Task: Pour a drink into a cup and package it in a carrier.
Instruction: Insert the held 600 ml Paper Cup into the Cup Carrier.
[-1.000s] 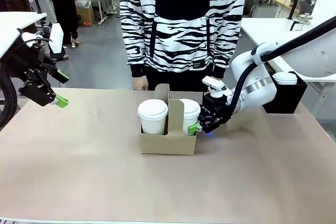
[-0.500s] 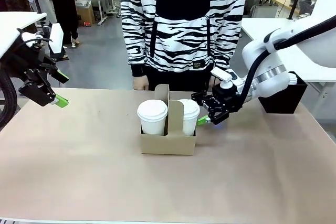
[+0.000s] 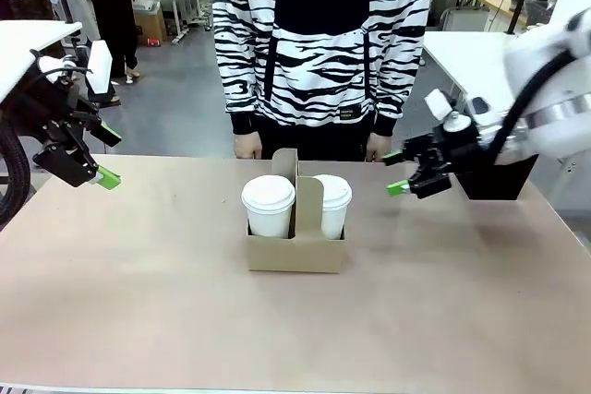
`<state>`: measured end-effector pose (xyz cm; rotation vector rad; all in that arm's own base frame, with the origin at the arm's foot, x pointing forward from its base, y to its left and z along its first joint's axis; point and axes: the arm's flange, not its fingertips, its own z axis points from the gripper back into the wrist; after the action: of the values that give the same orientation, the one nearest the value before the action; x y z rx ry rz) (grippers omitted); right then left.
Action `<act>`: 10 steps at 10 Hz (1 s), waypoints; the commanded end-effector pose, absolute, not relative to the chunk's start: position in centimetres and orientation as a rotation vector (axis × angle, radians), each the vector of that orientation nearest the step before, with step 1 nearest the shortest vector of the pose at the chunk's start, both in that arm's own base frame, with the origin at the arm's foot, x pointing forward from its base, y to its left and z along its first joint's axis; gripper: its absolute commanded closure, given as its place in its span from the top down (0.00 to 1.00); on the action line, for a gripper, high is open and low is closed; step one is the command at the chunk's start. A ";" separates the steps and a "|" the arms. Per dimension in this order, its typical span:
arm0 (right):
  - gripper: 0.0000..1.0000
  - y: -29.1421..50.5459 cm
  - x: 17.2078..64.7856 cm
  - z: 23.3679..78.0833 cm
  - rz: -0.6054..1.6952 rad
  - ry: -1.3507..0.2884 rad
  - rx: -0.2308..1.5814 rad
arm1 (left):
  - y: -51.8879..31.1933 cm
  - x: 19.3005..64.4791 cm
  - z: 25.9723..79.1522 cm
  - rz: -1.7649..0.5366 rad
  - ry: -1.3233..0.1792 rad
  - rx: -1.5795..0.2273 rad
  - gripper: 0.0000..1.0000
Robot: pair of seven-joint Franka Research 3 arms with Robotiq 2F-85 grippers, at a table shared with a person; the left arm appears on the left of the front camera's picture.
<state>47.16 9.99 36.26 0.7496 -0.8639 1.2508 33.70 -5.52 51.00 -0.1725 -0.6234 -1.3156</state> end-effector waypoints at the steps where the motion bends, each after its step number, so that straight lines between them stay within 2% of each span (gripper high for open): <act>1: 1.00 9.1 40.2 40.3 0.981 -0.800 0.643 | -5.4 33.5 51.0 -1.317 -0.622 -0.182 1.00; 3: 1.00 6.2 34.4 42.6 0.733 -0.732 0.470 | -5.4 33.5 51.0 -1.317 -0.622 -0.182 1.00; 5: 1.00 5.4 32.1 43.6 0.591 -0.738 0.366 | -5.4 33.5 51.0 -1.317 -0.622 -0.182 1.00; 7: 0.96 6.4 33.2 43.0 0.483 -0.728 0.337 | -5.4 33.5 51.0 -1.317 -0.622 -0.182 1.00; 8: 0.96 5.1 39.1 45.1 0.590 -0.788 0.358 | -5.4 33.5 51.0 -1.317 -0.622 -0.182 1.00; 10: 0.96 5.1 39.1 45.1 0.590 -0.788 0.358 | -5.4 33.5 51.0 -1.317 -0.622 -0.182 1.00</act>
<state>39.07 5.68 45.01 0.3425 -0.7717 0.5585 33.68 -5.54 50.98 -0.1710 -0.6202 -1.3159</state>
